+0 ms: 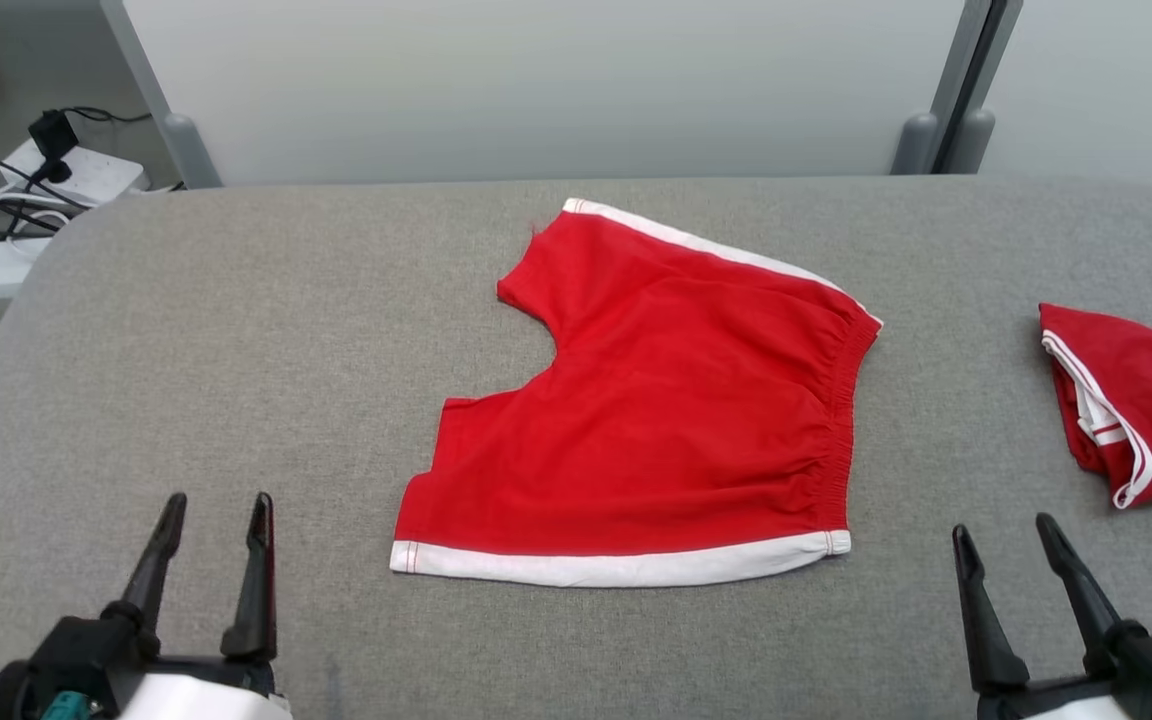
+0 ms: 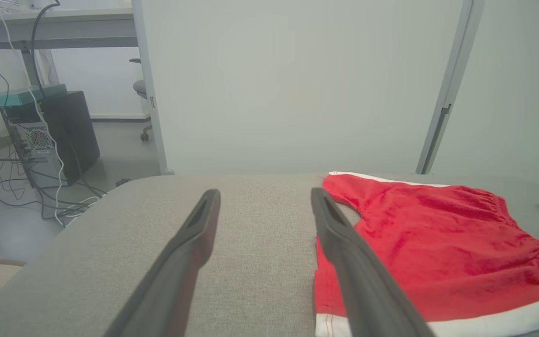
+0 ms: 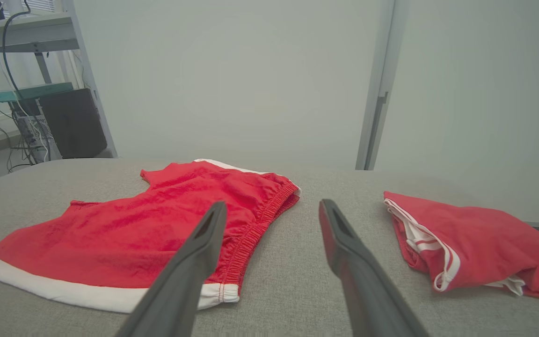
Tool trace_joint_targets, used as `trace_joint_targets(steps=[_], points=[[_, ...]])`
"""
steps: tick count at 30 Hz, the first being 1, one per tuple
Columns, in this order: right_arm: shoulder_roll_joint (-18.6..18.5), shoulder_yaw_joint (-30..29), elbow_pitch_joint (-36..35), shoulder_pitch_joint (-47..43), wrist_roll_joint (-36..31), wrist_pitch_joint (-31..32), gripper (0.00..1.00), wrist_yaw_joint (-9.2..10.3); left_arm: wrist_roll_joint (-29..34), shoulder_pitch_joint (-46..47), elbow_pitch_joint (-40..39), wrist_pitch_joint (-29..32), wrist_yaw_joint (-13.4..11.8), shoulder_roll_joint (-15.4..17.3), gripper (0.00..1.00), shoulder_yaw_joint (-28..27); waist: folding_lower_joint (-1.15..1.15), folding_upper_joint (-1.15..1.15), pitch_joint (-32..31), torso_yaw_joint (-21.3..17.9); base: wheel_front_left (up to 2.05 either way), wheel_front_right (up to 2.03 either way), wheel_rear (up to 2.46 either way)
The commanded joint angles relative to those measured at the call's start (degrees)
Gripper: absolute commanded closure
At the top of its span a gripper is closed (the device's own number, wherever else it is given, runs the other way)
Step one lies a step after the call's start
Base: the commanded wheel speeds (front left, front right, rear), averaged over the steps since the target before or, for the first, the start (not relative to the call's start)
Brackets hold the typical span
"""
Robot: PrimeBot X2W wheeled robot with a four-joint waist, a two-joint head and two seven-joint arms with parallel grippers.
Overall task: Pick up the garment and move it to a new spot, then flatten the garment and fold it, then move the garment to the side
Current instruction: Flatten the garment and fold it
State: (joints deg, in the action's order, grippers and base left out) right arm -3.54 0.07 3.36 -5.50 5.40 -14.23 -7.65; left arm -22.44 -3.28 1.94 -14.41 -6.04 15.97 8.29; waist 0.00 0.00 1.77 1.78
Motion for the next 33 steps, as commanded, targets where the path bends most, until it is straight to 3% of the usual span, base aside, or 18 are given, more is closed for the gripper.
trace_joint_targets(steps=[1, 14, 33], points=[[-0.3, 0.8, -2.5, -0.4, -0.8, -0.7, 0.0, 0.16, 0.8, 0.8, -1.8, -0.6, 0.5, 1.0, 0.0, -1.8, 0.0, 0.0, -1.0, 0.3, 0.0, 0.0, 0.0], [0.5, 1.2, -7.1, -4.9, 0.5, 1.9, 0.0, 0.16, -0.9, -1.6, -1.9, 1.3, 1.0, 1.3, 0.0, -1.1, 0.0, 0.0, -2.3, -0.4, 0.0, 0.0, 0.0], [0.7, 1.4, -7.4, -4.1, 1.0, 2.0, 0.0, 0.16, -1.5, -0.7, -1.9, 2.2, 0.3, 1.8, 0.0, -0.7, 0.0, 0.0, -1.0, -0.5, 0.0, 0.0, 0.0]])
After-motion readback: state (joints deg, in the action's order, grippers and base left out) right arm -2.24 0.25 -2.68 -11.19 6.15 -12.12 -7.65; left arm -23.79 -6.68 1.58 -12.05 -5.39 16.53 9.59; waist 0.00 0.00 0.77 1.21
